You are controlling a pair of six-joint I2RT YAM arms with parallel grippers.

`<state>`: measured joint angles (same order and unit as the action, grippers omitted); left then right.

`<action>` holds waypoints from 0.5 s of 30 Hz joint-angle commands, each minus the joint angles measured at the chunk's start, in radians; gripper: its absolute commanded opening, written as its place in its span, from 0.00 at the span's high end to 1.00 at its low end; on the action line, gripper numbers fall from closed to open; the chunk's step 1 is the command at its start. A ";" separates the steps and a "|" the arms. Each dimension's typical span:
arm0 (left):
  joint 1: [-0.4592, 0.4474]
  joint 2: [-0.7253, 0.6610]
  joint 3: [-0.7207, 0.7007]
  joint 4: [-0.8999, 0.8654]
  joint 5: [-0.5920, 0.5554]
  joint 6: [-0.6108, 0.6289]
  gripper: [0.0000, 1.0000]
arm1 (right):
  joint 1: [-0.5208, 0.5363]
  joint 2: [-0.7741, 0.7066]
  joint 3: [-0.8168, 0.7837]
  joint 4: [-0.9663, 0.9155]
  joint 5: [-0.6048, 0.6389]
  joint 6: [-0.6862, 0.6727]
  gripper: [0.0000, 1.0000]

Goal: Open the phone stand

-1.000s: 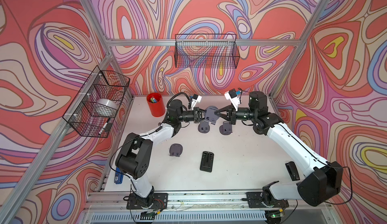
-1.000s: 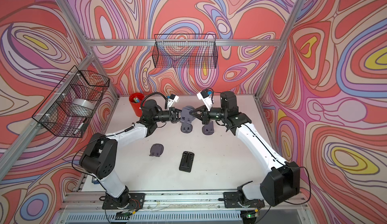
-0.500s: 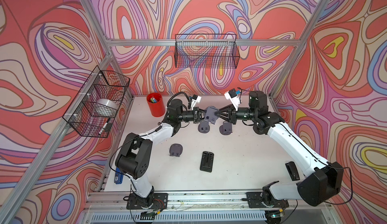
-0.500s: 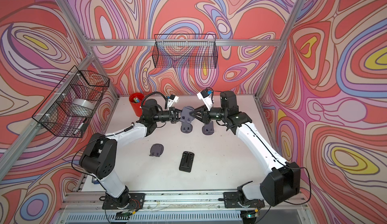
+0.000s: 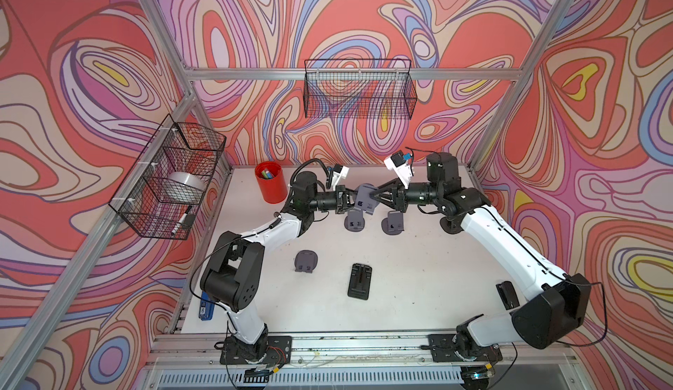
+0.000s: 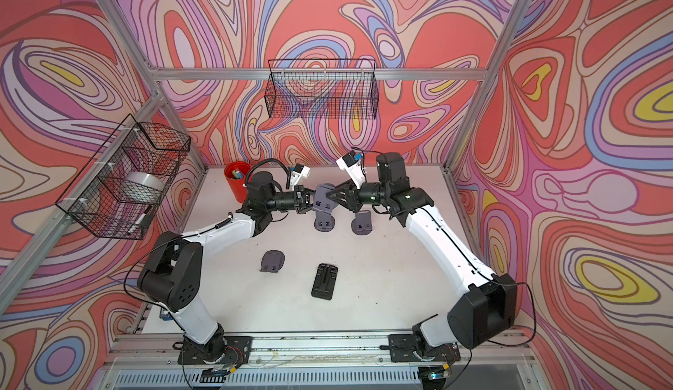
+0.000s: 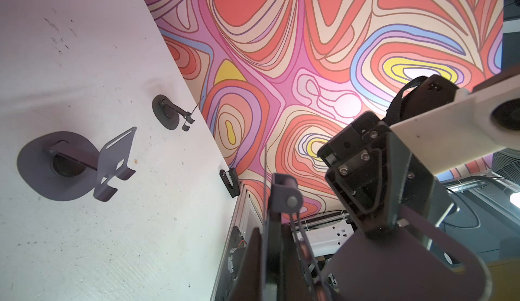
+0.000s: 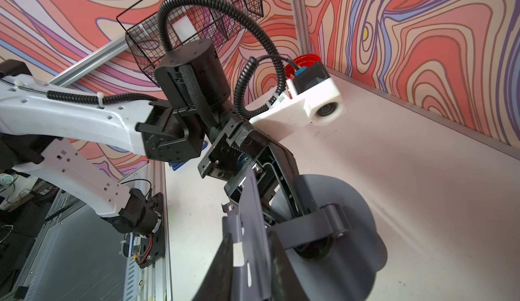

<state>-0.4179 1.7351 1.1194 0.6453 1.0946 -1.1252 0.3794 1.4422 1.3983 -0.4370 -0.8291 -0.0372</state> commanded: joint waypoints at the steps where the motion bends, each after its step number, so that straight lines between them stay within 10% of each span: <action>1: 0.002 -0.002 0.023 -0.056 -0.094 -0.004 1.00 | 0.052 0.005 0.046 -0.021 -0.068 -0.040 0.77; 15: -0.005 -0.014 0.008 -0.092 -0.102 0.019 1.00 | 0.093 0.063 0.126 -0.106 -0.062 -0.099 0.86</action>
<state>-0.4210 1.7313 1.1194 0.6136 1.0966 -1.0988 0.4194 1.5131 1.4921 -0.5144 -0.7959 -0.1101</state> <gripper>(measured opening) 0.056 0.150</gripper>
